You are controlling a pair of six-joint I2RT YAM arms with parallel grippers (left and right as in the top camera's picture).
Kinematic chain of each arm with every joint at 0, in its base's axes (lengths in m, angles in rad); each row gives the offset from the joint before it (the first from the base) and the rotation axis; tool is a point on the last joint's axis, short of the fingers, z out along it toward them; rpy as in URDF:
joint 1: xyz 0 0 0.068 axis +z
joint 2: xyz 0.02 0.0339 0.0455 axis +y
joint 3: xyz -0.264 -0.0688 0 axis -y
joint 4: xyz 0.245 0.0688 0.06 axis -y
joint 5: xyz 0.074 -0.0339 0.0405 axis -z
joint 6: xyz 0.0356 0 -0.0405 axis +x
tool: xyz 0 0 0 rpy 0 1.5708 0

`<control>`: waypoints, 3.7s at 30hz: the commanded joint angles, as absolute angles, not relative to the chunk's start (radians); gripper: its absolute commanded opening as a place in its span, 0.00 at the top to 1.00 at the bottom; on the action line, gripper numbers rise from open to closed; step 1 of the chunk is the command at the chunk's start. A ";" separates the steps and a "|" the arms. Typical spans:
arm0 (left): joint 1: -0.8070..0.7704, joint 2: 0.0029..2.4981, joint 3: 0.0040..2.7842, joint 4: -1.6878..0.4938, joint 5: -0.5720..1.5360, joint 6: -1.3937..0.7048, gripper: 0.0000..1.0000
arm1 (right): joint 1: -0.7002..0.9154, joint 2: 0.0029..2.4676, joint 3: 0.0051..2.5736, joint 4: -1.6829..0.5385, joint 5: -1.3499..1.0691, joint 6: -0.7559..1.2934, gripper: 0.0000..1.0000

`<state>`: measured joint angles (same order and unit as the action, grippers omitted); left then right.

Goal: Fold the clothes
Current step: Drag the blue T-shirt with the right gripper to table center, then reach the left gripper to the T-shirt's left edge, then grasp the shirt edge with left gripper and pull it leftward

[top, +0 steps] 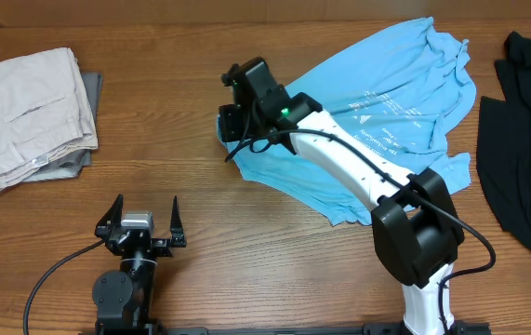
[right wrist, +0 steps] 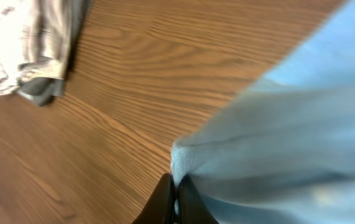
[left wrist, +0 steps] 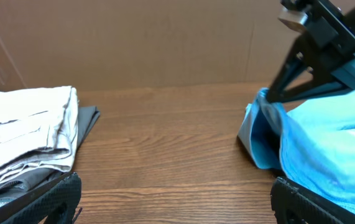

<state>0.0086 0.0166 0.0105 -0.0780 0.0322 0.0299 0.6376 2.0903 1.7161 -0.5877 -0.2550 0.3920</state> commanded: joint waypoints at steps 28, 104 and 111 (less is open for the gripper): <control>0.012 0.122 0.130 -0.060 0.456 -0.007 0.00 | 0.337 2.080 1.717 -0.960 -0.079 0.360 0.96; -0.344 1.909 0.960 0.130 0.156 0.263 0.27 | 0.335 2.080 1.717 -0.929 -0.076 0.360 0.75; -0.363 1.909 0.960 0.158 0.156 0.267 0.37 | 0.329 2.080 1.717 -0.929 -0.038 0.360 0.75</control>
